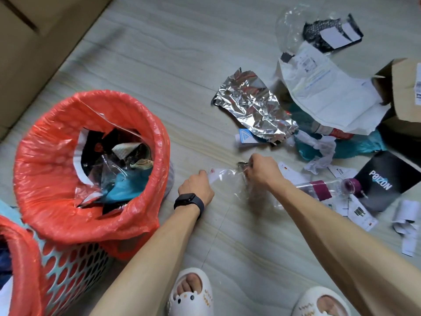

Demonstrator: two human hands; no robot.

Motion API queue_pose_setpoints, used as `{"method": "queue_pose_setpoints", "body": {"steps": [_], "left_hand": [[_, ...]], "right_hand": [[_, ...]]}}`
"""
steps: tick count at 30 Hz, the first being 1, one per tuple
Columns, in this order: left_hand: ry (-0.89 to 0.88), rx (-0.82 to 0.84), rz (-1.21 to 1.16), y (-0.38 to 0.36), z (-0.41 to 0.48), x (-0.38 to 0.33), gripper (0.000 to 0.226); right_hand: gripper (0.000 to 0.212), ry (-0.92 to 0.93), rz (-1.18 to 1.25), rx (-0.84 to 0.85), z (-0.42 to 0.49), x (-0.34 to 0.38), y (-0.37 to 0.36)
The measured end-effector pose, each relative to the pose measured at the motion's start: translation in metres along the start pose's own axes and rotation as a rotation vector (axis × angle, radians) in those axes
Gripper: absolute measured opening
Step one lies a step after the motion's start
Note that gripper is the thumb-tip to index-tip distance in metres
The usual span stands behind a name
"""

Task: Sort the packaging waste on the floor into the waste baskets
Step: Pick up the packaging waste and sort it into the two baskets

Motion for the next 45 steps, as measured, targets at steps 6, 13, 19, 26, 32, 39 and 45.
{"method": "queue_pose_setpoints", "body": {"steps": [6,13,19,26,32,39,45], "left_hand": [[-0.032,0.008,0.009,-0.001,0.005,-0.008,0.027],[-0.046,-0.004,-0.02,-0.006,0.002,-0.021,0.041],[-0.005,0.002,-0.018,-0.01,-0.002,-0.015,0.027],[-0.024,0.009,0.004,-0.013,-0.006,-0.005,0.023],[-0.056,0.07,0.044,-0.011,-0.013,-0.003,0.025],[-0.1,0.08,-0.102,0.016,-0.063,0.0,0.031],[-0.178,0.001,-0.262,0.066,-0.13,0.016,0.037]], "right_hand": [[0.021,-0.125,0.507,-0.143,-0.025,-0.044,0.073],[0.029,-0.073,0.262,-0.136,-0.06,-0.08,0.081],[0.022,0.245,-0.04,0.025,-0.045,-0.034,0.037],[0.02,0.433,-0.497,0.009,-0.04,-0.005,0.0],[0.024,0.395,-0.486,-0.025,-0.057,-0.004,-0.013],[0.027,0.31,-0.322,-0.017,-0.088,-0.003,0.001],[0.014,0.324,-0.116,-0.151,-0.13,0.045,0.1]]}}
Point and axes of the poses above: each hand's wrist, its own z-axis towards the middle knuckle, its own y-axis out of the back of the hand, x = y × z, the point moved 1 cm from there along z, towards the middle knuckle, and after that the axes turned 2 degrees about -x, right-handed, at the moved point
